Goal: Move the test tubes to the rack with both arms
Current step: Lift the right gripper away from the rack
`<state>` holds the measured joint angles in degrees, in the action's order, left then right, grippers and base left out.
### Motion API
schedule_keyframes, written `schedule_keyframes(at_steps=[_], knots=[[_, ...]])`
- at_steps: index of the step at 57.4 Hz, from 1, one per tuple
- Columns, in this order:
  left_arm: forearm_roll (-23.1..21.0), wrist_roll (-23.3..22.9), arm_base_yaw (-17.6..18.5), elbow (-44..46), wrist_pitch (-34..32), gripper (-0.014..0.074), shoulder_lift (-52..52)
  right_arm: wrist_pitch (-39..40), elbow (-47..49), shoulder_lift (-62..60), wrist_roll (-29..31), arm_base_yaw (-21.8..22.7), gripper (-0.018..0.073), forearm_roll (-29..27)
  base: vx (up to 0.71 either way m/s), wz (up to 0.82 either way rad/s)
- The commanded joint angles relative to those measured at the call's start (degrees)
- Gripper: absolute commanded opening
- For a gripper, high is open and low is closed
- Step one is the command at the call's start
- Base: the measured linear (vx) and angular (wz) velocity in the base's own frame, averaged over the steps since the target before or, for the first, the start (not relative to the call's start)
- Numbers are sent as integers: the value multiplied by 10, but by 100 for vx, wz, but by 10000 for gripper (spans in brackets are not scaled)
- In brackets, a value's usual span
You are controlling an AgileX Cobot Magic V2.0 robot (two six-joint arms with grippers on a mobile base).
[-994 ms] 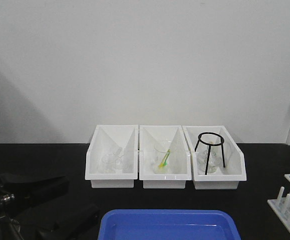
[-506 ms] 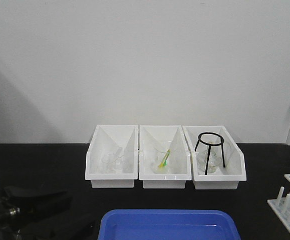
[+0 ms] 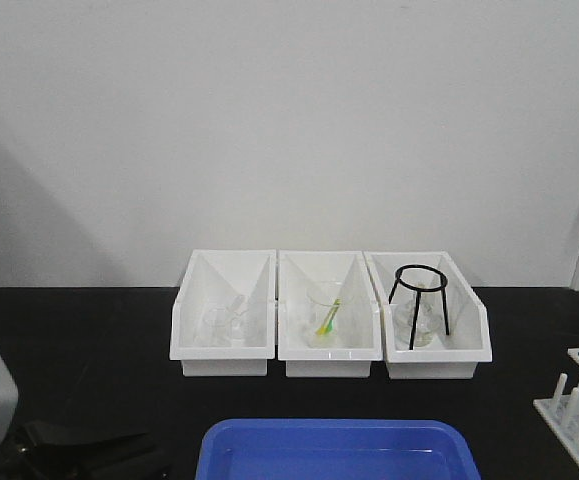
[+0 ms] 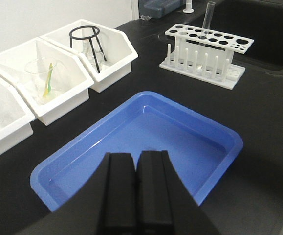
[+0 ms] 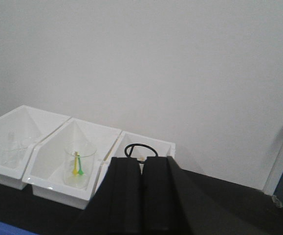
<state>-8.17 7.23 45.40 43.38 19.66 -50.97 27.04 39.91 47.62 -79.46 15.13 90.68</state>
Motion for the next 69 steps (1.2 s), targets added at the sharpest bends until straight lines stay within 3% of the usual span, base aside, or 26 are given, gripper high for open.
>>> schedule_keyframes(at_steps=[1,24,33,41,47,59,69], knots=[[-4,-4,1,18,-31,-21,6,20,17,-17,-39,4,-8,28,0,0],[-2,-2,1,18,-33,-20,6,33,17,-25,-38,4,-8,41,0,0],[33,3,1,18,-55,-19,7,33,17,-25,-38,4,-8,41,0,0],[94,48,-12,-5,-68,-17,17,33,17,-25,-38,4,-8,41,0,0],[105,62,-58,-68,-123,-15,44,33,17,-25,-38,4,-8,41,0,0],[54,51,-200,-265,-273,-15,175,33,17,-25,-37,4,-8,41,0,0],[26,41,-311,-415,-337,-15,333,33,17,-25,-37,4,-8,41,0,0]])
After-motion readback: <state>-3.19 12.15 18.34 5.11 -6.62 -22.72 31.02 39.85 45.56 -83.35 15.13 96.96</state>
